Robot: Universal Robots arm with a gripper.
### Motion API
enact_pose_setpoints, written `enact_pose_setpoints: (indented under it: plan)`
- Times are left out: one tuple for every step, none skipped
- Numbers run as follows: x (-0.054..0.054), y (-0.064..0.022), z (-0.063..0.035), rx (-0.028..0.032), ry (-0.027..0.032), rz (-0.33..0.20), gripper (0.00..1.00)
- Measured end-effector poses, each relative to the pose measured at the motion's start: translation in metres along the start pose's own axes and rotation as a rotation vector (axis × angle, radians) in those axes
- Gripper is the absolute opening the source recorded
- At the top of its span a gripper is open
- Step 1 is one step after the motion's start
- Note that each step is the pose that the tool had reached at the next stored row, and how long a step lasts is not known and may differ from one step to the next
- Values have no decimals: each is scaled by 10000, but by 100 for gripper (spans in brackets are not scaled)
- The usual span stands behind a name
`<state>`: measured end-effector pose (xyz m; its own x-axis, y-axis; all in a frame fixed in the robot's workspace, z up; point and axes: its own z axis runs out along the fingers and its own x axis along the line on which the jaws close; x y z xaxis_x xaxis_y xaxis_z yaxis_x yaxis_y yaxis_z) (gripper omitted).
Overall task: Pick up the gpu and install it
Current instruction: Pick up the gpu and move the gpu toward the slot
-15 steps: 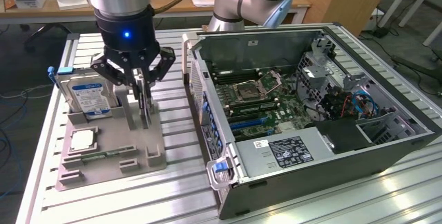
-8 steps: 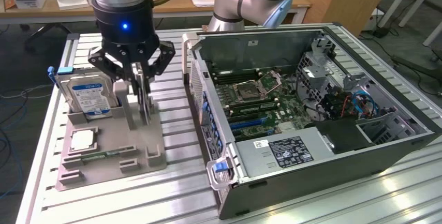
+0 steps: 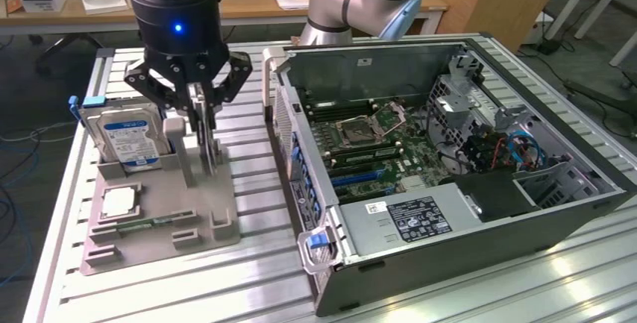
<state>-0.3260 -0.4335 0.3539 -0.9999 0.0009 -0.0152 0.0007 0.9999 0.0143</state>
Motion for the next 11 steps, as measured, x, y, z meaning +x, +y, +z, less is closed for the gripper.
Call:
enact_pose_setpoints:
  plan:
    - [0,0,-17,-1,0,-1,26]
    - [0,0,-33,-2,0,-2,26]
    - [-1,1,-49,-2,0,-3,26]
    - [-1,1,-67,-2,0,-3,26]
    - [-1,1,-84,-2,1,-4,26]
    - [-2,1,-97,-4,0,-6,26]
    - [-2,2,-111,-9,0,-6,26]
    - [-2,2,-124,-14,1,-6,26]
    - [-2,2,-135,-19,1,-6,26]
    - [-2,2,-147,-24,1,-7,26]
    - [-2,2,-160,-26,2,-7,26]
